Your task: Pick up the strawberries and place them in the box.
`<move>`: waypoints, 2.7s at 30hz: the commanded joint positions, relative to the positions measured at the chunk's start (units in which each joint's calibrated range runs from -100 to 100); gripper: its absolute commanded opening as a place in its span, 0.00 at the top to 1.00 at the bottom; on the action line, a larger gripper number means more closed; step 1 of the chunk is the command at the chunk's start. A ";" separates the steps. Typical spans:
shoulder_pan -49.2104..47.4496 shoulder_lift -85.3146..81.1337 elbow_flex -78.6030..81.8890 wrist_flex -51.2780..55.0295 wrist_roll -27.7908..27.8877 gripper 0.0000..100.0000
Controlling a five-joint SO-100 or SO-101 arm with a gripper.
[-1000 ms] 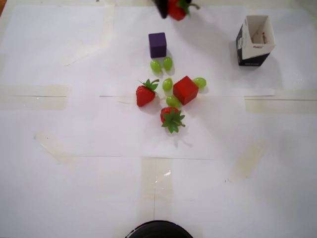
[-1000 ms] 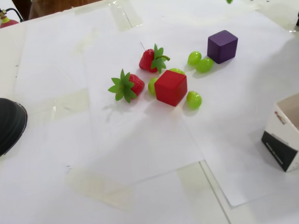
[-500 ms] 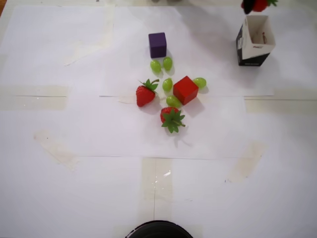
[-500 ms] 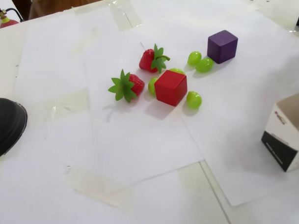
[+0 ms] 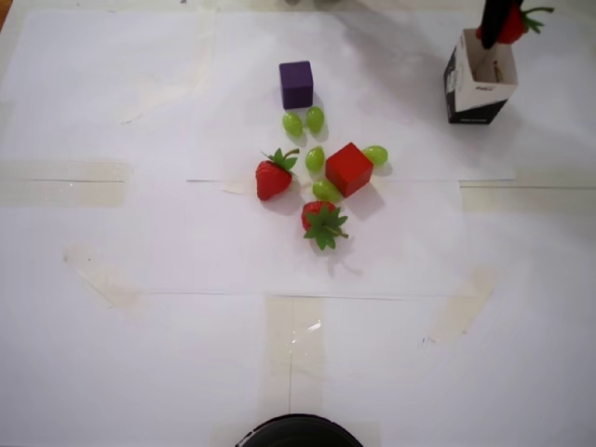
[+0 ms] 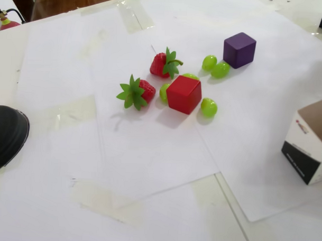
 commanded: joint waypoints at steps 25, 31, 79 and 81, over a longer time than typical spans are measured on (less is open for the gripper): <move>35.88 2.69 -13.76 9.37 18.02 0.69; 42.57 13.87 -22.85 8.47 20.61 0.70; 45.29 42.50 -36.94 5.69 20.17 0.82; 45.44 42.50 -36.39 5.37 20.17 0.83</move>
